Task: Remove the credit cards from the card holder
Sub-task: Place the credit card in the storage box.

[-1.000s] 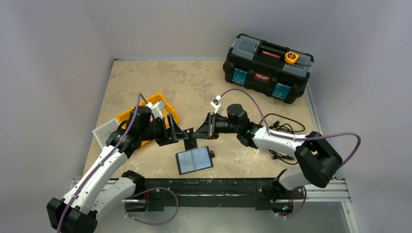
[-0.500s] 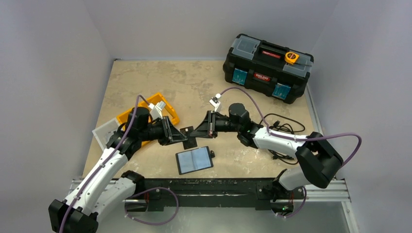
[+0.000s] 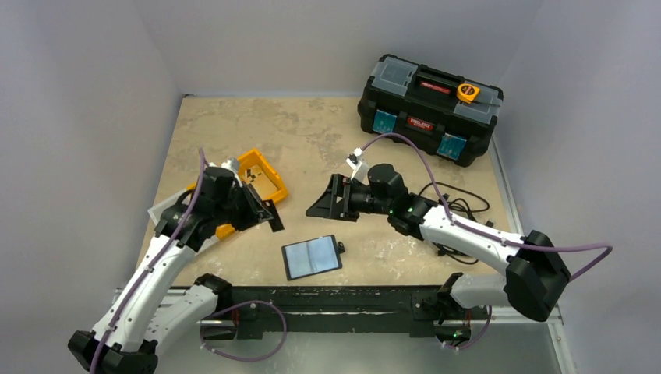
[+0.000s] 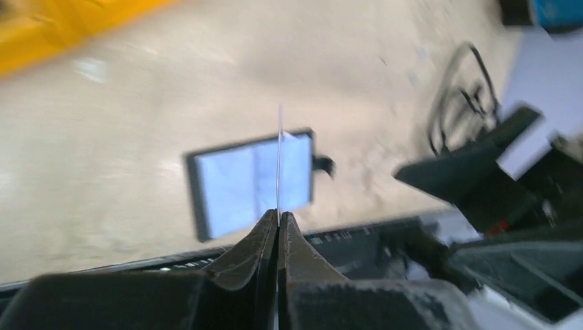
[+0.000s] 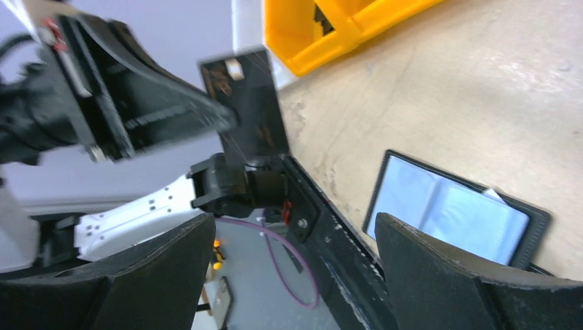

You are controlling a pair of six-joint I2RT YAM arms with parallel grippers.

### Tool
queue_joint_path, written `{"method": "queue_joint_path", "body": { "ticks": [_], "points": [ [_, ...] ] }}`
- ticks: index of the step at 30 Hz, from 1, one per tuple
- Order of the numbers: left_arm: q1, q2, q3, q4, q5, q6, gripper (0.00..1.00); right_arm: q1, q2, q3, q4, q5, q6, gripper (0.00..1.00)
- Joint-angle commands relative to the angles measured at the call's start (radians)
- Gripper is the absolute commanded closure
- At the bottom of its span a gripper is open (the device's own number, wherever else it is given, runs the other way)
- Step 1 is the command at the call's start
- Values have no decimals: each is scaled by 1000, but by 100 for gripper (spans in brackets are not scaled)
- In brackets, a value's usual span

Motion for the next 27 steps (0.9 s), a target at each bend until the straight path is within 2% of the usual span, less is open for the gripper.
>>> {"method": "queue_joint_path", "body": {
  "ticks": [1, 6, 10, 17, 27],
  "points": [
    [36, 60, 145, -272, -462, 74, 100, 0, -40, 36, -144, 109, -114, 12],
    [224, 171, 175, -272, -555, 157, 100, 0, -80, 4, -177, 125, -134, 12],
    [303, 299, 204, -217, -598, 214, 100, 0, -110, -24, -180, 130, -137, 12],
    [340, 520, 280, -165, -664, 232, 100, 0, -146, -43, -201, 139, -149, 12],
    [358, 745, 396, -163, -671, 225, 100, 0, -185, -78, -203, 151, -140, 13]
  ]
}}
